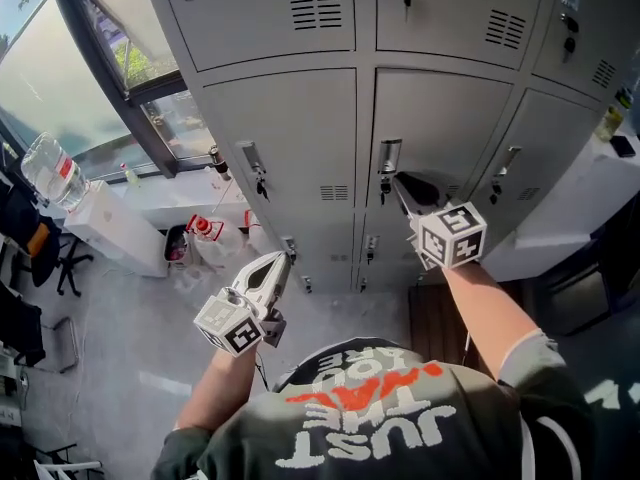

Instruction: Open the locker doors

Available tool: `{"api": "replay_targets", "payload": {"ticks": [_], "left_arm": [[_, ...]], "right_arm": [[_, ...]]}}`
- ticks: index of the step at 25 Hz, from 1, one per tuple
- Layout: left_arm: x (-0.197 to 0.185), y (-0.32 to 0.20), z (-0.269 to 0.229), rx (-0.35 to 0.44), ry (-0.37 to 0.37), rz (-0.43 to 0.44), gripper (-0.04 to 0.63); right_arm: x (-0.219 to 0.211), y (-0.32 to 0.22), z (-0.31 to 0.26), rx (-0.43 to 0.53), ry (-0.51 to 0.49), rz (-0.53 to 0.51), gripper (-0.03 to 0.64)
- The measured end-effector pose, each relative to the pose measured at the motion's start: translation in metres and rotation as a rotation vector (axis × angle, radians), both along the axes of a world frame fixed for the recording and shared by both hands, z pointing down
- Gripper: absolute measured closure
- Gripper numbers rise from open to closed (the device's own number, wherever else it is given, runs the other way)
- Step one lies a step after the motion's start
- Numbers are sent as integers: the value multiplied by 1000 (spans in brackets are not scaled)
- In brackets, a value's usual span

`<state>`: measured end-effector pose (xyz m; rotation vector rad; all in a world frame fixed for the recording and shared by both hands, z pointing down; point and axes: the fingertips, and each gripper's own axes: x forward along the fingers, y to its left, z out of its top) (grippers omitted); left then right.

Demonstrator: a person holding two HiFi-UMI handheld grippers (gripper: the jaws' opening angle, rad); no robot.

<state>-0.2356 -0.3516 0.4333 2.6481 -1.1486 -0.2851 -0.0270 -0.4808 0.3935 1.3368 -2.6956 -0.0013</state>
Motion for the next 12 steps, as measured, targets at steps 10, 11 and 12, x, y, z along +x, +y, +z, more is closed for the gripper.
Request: {"api": "replay_targets", "payload": {"ticks": [10,11,12], "left_arm": [[-59,-15,20,-44,13,68,594],[-63,-16,20,-46,19,76,594],[-68,-17,20,-47,21,79,594]], "right_arm": [[-18,-57,4,-15,33,229,481],[-20,-59,5,-18,34,238,478],[-21,-61,6,-20,35,248,474]]}}
